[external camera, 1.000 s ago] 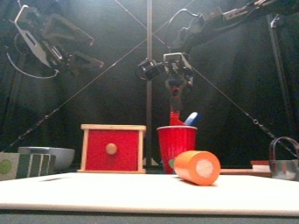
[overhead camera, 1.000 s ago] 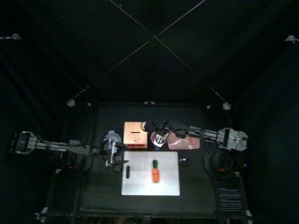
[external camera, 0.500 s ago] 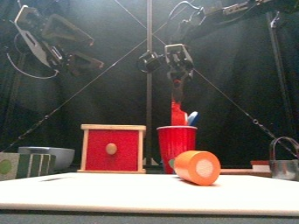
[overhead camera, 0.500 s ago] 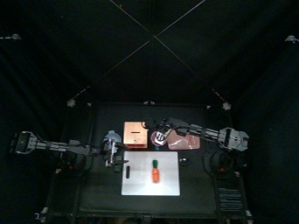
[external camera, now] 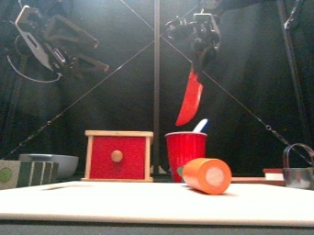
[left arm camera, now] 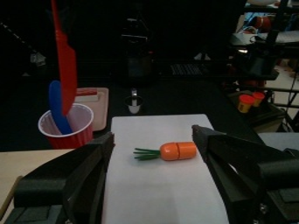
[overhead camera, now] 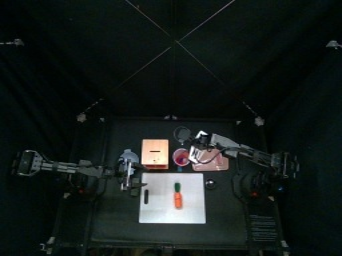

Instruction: Grab knife with other hand

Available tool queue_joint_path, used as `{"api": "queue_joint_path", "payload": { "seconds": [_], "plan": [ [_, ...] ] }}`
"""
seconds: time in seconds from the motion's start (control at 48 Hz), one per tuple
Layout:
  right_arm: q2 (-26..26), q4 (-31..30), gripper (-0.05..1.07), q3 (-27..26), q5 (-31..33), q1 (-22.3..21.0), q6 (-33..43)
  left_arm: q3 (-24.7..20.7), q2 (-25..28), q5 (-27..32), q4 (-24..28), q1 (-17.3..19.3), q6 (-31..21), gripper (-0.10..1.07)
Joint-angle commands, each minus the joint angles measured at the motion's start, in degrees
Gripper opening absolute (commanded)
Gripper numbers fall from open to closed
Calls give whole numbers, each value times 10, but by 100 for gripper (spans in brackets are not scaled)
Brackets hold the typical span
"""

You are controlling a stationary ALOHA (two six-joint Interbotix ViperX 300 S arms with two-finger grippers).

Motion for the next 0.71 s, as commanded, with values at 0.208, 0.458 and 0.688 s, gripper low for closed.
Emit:
{"api": "queue_joint_path", "payload": {
  "seconds": [0.208,0.458,0.688],
  "plan": [
    [-103,16,39,106,-115,32,49,-15,0,-4,-1,2,2,103],
    [-180,82,39,266,-334,65,54,-18,0,-6,1,-2,2,103],
    [-235,105,38,388,-514,108,55,-15,1,-6,-25,-6,-2,103]
  ]
}}
